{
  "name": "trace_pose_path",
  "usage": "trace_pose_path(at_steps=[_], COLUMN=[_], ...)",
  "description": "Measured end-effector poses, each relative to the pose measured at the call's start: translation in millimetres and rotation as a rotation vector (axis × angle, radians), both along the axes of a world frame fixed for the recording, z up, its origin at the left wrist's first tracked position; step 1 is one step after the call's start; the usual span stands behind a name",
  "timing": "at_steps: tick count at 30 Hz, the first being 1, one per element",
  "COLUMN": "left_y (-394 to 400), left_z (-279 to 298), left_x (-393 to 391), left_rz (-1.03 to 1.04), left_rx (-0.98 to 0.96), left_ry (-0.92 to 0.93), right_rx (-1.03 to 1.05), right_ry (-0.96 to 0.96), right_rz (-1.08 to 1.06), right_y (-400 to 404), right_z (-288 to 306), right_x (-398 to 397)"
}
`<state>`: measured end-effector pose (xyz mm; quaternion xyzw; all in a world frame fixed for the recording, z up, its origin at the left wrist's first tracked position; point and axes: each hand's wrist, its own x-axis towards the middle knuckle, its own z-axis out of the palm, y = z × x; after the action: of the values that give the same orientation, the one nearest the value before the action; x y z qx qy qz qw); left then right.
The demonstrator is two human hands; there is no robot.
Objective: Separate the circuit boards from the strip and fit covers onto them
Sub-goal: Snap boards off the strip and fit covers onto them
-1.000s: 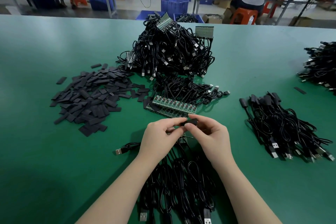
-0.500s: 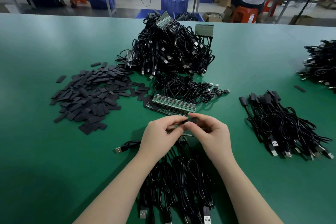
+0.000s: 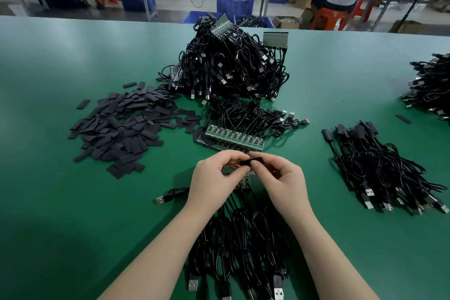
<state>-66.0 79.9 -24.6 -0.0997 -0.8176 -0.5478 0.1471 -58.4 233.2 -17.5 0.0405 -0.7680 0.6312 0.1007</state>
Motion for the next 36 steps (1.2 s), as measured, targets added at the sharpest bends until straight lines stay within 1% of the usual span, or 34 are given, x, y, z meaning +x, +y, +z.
trace_pose_path(at_steps=[4, 7, 13, 16, 22, 25, 30, 36], left_y=[1.2, 3.0, 2.3, 2.4, 1.8, 1.5, 2.1, 1.1], left_z=[1.8, 1.9, -1.5, -2.0, -3.5, -4.1, -4.7, -3.2], left_x=[0.9, 0.0, -1.9, -3.2, -4.4, -4.6, -5.3, -2.7], left_rz=[0.011, 0.004, -0.014, -0.009, -0.042, -0.062, -0.083, -0.132], left_rx=[0.008, -0.014, -0.037, -0.021, -0.099, -0.104, -0.124, -0.127], left_ry=[0.008, -0.013, -0.022, -0.010, 0.012, 0.012, -0.031, -0.054], right_rx=[0.099, 0.227, 0.377, 0.398, 0.443, 0.438, 0.473, 0.452], right_ry=[0.079, 0.139, 0.192, 0.196, 0.200, 0.197, 0.216, 0.212], right_rz=[-0.044, -0.094, -0.095, -0.098, -0.077, -0.076, -0.081, -0.066], right_y=[1.3, 3.3, 6.1, 5.4, 6.7, 7.4, 7.5, 6.6], right_z=[-0.3, -1.7, -6.5, -8.6, -8.6, -8.4, -9.5, -9.5], right_x=[-0.3, -1.9, -5.5, -6.1, -6.4, -6.7, -6.4, -6.1])
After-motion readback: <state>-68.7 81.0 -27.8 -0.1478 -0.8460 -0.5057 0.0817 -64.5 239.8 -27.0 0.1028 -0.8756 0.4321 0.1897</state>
